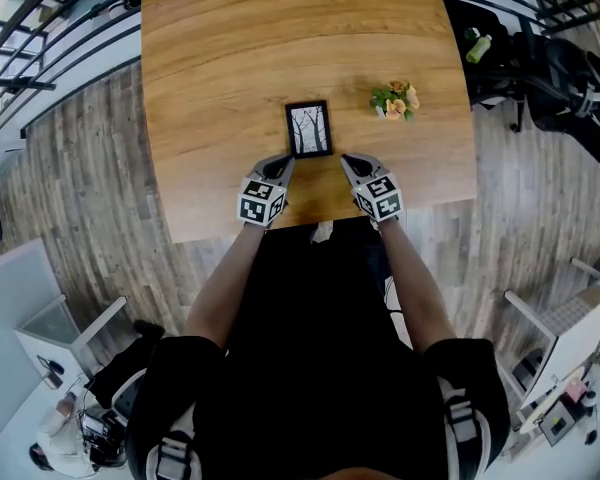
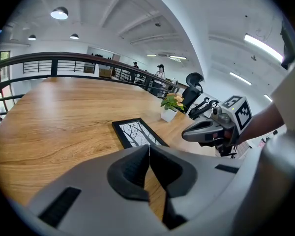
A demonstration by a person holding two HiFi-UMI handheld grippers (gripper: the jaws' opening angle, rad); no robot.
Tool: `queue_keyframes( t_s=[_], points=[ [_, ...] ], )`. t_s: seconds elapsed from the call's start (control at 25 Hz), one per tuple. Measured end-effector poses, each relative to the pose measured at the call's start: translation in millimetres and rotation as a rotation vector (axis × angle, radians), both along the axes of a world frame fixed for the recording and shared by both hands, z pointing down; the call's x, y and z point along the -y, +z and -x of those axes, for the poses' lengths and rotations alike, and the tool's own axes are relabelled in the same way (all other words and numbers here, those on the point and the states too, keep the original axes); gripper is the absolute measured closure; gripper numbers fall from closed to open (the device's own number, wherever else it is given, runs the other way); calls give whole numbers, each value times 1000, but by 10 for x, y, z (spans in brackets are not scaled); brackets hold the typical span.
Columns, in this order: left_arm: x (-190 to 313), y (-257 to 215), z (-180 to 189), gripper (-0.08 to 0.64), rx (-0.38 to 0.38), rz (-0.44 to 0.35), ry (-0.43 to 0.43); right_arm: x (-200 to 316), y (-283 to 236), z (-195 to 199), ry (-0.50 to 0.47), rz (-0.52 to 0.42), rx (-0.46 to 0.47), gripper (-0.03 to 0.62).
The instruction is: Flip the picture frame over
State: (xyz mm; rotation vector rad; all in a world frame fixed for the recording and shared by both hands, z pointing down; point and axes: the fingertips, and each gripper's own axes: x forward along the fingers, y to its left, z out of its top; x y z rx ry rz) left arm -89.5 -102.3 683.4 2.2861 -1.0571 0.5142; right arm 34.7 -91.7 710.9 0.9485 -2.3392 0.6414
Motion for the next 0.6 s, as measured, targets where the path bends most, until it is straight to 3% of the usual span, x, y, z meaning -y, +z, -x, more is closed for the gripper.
queue_keyframes(
  t_s=[0.6],
  points=[
    [-21,91,62,535,-11,23,-26,15,41,57,26,15,1,584]
  ],
)
